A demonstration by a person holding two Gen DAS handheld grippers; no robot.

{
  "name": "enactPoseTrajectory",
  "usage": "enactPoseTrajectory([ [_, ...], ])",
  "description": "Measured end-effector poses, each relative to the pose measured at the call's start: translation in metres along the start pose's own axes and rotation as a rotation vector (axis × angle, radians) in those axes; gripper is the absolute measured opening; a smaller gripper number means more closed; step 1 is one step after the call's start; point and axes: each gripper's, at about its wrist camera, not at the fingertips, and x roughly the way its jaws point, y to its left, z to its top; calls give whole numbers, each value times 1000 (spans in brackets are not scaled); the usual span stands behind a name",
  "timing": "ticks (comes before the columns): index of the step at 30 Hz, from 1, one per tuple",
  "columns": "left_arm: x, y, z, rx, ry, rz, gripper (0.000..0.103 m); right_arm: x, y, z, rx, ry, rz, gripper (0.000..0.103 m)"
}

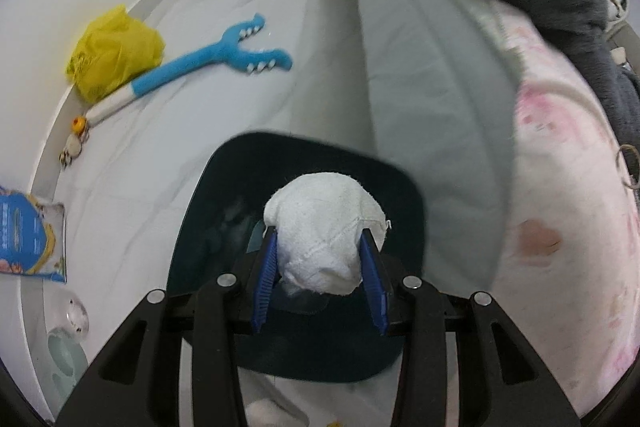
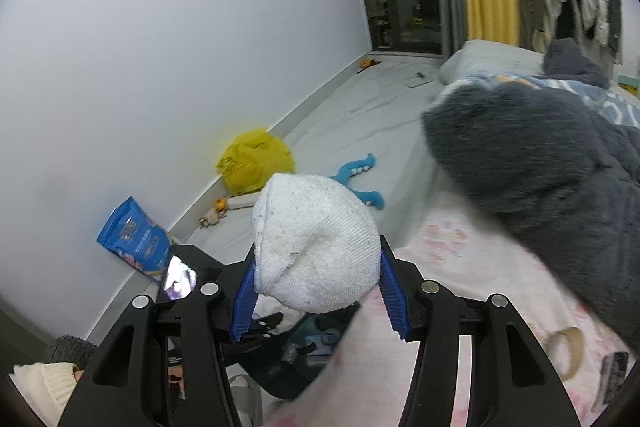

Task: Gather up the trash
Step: 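Carry both tissue balls over the green bin with both tools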

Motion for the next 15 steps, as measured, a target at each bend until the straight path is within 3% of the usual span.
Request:
enactPoseTrajectory([
  [12,33,35,-23,-40,156,-25,46,57,41,-6,-62,85,39,54],
  [15,35,40,-27,-63,169,-59,57,69,43,-8,-59,104,44,54],
])
